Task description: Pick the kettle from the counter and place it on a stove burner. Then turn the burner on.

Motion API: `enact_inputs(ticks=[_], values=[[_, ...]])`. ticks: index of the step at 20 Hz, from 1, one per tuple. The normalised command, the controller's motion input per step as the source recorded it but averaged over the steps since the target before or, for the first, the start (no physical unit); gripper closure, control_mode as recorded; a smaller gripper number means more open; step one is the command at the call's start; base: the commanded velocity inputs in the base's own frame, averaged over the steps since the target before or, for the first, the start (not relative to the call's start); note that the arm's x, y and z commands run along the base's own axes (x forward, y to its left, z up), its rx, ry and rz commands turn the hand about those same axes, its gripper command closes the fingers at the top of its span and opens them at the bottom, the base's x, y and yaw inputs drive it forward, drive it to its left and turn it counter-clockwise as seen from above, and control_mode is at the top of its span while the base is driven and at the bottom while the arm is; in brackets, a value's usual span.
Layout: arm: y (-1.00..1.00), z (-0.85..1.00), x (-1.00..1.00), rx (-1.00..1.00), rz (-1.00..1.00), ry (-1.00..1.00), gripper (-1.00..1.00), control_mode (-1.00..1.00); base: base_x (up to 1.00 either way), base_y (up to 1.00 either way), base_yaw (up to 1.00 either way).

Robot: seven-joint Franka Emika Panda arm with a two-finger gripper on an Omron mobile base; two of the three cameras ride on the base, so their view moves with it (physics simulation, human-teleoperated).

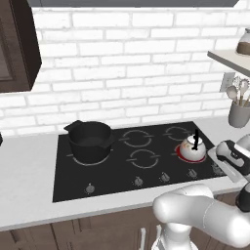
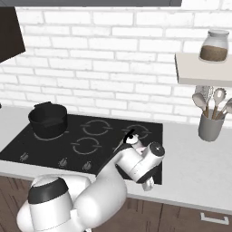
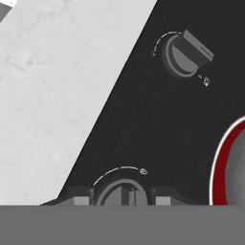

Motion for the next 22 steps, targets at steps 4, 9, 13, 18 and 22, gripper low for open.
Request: enact_inputs(ticks=[4,9,13,18,22], values=[[0.0,0.55,0.01,0.0,-0.04,-0.14,-1.0,-1.0,0.0,0.0,0.0],[0.0,0.93,-0.08,0.02,-0.05,-0.23,-1.0,-1.0,0.0,0.0,0.0],[0.24,1.0,-0.67,-0.01,-0.02,-0.39,-1.0,-1.0,0.0,0.0,0.0],[0.95,0.65,-1.0,-0.23,0.0,-0.49,-1.0,-1.0,0.0,0.0,0.0],[1.0,0.06,-0.98,-0.43,0.03,-0.33,-1.0,-1.0,0.0,0.0,0.0]])
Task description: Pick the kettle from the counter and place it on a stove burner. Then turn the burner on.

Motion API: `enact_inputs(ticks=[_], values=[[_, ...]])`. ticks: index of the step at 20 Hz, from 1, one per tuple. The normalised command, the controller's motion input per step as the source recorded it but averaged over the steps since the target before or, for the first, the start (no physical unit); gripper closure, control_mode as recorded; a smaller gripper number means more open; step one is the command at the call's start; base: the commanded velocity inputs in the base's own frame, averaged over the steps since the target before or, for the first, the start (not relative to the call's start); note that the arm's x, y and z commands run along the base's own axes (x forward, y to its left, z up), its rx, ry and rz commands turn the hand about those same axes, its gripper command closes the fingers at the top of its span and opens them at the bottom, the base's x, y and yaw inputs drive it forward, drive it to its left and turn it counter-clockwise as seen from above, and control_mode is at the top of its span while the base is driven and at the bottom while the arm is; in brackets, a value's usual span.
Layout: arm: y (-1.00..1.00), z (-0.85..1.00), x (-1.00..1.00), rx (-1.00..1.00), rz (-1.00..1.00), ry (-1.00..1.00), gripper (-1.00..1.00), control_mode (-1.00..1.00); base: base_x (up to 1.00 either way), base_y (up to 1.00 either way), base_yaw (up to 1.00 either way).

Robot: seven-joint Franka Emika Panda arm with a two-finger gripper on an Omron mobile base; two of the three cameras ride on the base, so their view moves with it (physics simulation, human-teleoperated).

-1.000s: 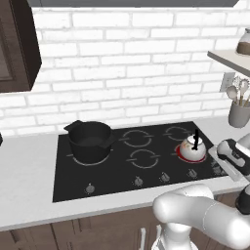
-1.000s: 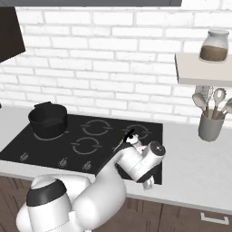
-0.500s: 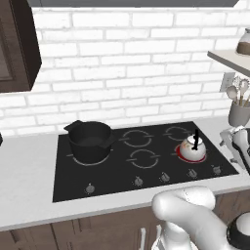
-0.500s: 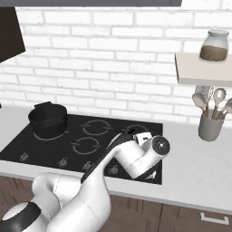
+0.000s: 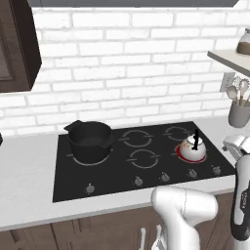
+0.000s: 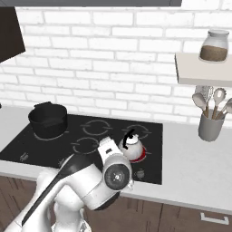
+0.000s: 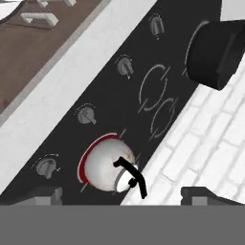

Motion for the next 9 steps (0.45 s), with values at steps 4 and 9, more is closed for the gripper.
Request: enact_inputs(ticks=[4,9], values=[[1.0,-0.33,-0.75,-0.55,0.09,-0.27,-1.0,-1.0,0.0,0.0,0.0],[1.0,-0.93,0.01,-0.7,0.02,-0.34,-1.0,-1.0,0.0,0.0,0.0]])
